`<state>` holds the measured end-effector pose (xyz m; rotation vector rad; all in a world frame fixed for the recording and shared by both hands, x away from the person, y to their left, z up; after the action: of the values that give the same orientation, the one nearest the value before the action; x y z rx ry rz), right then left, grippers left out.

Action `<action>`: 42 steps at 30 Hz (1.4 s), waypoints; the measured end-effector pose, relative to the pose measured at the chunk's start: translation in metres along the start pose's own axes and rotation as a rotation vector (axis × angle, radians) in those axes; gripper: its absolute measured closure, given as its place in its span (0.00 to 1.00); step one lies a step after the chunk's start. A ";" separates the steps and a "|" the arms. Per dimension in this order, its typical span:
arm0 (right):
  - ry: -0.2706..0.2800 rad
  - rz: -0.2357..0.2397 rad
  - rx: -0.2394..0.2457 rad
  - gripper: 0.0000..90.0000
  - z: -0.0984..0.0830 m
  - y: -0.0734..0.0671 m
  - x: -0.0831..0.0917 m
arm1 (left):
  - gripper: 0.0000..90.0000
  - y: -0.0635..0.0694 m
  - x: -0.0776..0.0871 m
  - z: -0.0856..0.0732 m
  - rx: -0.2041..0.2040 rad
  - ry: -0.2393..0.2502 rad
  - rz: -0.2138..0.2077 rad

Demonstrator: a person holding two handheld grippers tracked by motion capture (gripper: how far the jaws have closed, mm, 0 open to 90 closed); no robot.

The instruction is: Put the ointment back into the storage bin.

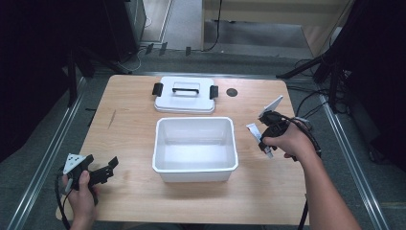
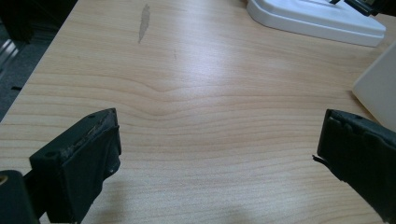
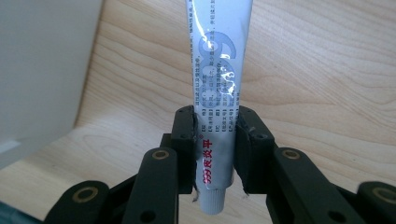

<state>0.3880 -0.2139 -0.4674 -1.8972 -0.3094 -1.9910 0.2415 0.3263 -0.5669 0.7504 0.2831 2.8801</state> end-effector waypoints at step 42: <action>0.080 0.064 0.298 0.80 0.035 -0.085 0.079 | 0.00 0.000 0.000 0.000 0.005 0.001 -0.001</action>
<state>0.3830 -0.1320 -0.3782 -1.6191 -0.4875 -1.8557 0.2420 0.3265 -0.5670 0.7494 0.2912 2.8795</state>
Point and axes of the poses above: each handheld gripper's, and its own axes: x roughly backward along the jaws, z roughly out of its top, y roughly to its right, the point moved 3 cm from there along -x, roughly forward along the jaws, and after that the axes turned 1 degree about -x, right-handed, at the moved point
